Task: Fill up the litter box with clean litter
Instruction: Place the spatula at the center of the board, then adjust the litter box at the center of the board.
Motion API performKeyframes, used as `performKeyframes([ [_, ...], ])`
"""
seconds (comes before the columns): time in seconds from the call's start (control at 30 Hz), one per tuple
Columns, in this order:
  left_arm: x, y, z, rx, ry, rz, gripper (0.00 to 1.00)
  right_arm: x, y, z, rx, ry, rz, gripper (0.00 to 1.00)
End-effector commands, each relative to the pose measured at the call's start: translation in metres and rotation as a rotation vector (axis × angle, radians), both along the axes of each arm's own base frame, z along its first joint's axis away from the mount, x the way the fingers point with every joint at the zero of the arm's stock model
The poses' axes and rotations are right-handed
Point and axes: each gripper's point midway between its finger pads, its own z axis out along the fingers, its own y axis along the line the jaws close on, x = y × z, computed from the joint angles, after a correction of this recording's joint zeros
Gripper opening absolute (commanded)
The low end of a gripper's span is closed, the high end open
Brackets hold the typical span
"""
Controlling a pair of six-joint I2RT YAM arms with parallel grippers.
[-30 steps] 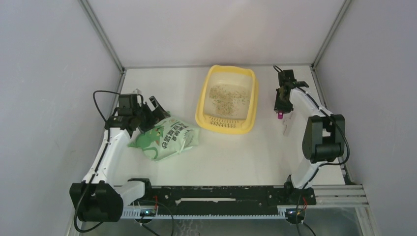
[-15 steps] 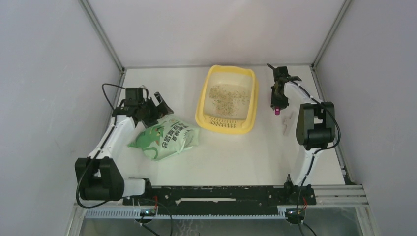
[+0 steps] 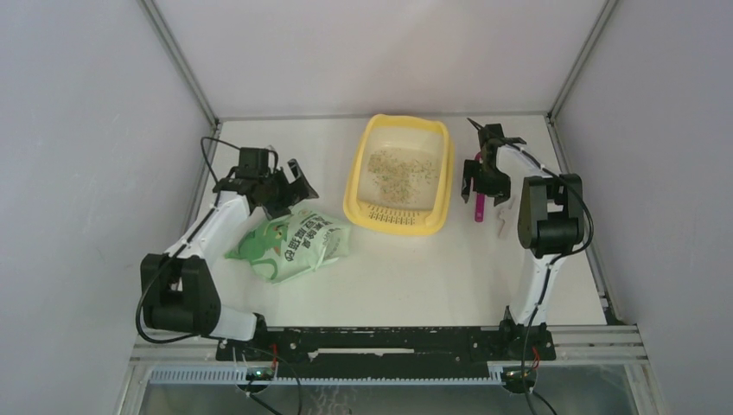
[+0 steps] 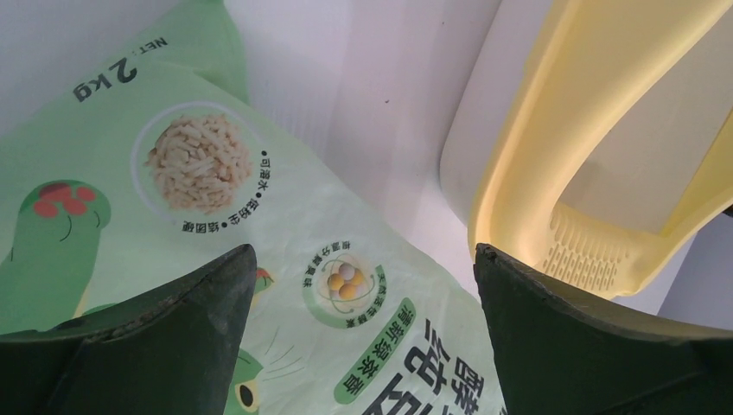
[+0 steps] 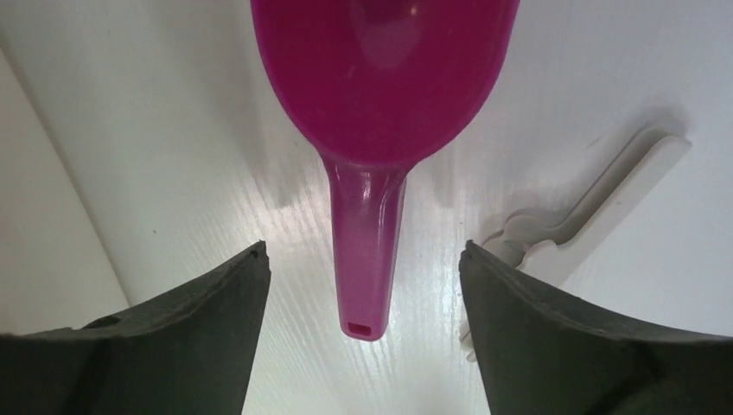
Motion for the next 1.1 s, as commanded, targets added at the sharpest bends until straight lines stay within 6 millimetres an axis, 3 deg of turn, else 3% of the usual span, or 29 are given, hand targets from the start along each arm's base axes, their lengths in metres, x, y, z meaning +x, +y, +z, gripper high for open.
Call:
performKeyframes([
  [0.0, 0.021, -0.003, 0.024, 0.024, -0.073, -0.002, 1.00, 0.006, 0.005, 0.041, 0.036, -0.119, -0.015, 0.88],
  [0.17, 0.028, -0.001, 0.016, 0.074, -0.051, 0.001, 1.00, 0.003, 0.023, 0.099, 0.067, -0.290, 0.002, 0.88],
  [0.27, 0.035, -0.008, 0.010, 0.104, -0.023, -0.022, 0.93, -0.006, 0.039, 0.138, 0.081, -0.394, 0.033, 0.86],
  [0.33, 0.039, -0.016, 0.005, 0.132, 0.003, -0.045, 0.85, -0.016, 0.050, 0.160, 0.114, -0.452, 0.051, 0.83],
  [0.5, 0.052, -0.034, -0.007, 0.170, 0.038, -0.081, 0.49, -0.044, 0.074, 0.200, 0.219, -0.557, 0.126, 0.80],
  [0.6, 0.051, -0.049, -0.021, 0.204, 0.083, -0.124, 0.35, -0.060, 0.080, 0.211, 0.255, -0.580, 0.143, 0.80],
  [0.77, 0.044, -0.080, -0.031, 0.219, 0.102, -0.188, 0.33, -0.074, 0.088, 0.213, 0.306, -0.583, 0.164, 0.80],
  [1.07, 0.044, -0.134, -0.037, 0.208, 0.107, -0.272, 0.32, -0.082, 0.075, 0.203, 0.329, -0.584, 0.125, 0.80],
])
